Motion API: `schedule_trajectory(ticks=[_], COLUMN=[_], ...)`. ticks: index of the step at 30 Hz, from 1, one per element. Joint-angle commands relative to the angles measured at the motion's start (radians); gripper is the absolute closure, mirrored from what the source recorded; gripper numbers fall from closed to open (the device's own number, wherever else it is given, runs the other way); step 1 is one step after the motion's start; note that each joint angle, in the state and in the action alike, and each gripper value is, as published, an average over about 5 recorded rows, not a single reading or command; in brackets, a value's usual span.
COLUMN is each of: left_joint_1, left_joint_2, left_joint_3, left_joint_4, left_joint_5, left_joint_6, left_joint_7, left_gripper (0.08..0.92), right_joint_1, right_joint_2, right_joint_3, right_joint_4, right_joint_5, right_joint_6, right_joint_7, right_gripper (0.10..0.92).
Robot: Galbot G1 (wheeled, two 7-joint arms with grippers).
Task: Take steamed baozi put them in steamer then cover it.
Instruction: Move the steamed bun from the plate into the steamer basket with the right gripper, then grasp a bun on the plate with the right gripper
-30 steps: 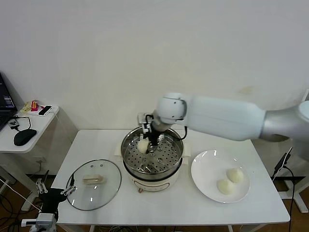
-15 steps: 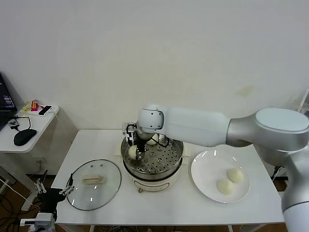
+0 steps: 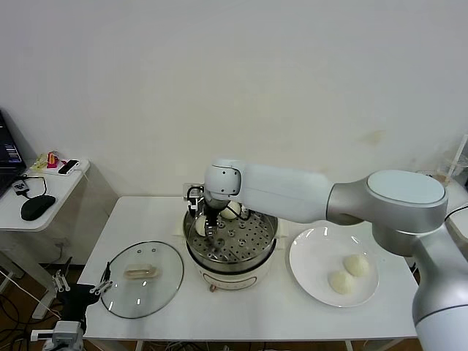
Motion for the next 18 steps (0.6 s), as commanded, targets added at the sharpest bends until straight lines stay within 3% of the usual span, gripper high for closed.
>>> schedule_trajectory(ticks=[1,4,9,18], left_joint_1=[0.001,0.000,0.001,0.004], left_joint_2=[-0.002,-0.002,0.001,-0.001], left_joint_3=[0.001,0.002,0.007,0.023], left_joint_4=[-0.007,-0.012,-0.019,-0.024], left_joint_5=[0.001,0.001,0.001,0.003], left_joint_6=[0.003,0.005,0.008,0.007], left_joint_7=[0.001,0.002,0.004,0.004], left_gripper=[0.177,0.177,0.177,0.177], right_joint_1=[0.087,0.170,0.289,0.359], right_joint_2=[-0.056,-0.122,-0.268,-0.634], right_joint_3=[-0.004,-0.024,-0.058,-0.095], right_joint_4=[0.063,0.128,0.234,0.497], right_joint_5=[-0.002,-0.022,-0.064,-0.170], right_joint_6=[0.020,0.069,0.152,0.186], right_joint_7=[-0.117,-0.214,-0.327,-0.348], right_gripper=[0.261,0.214,0.203,0.203])
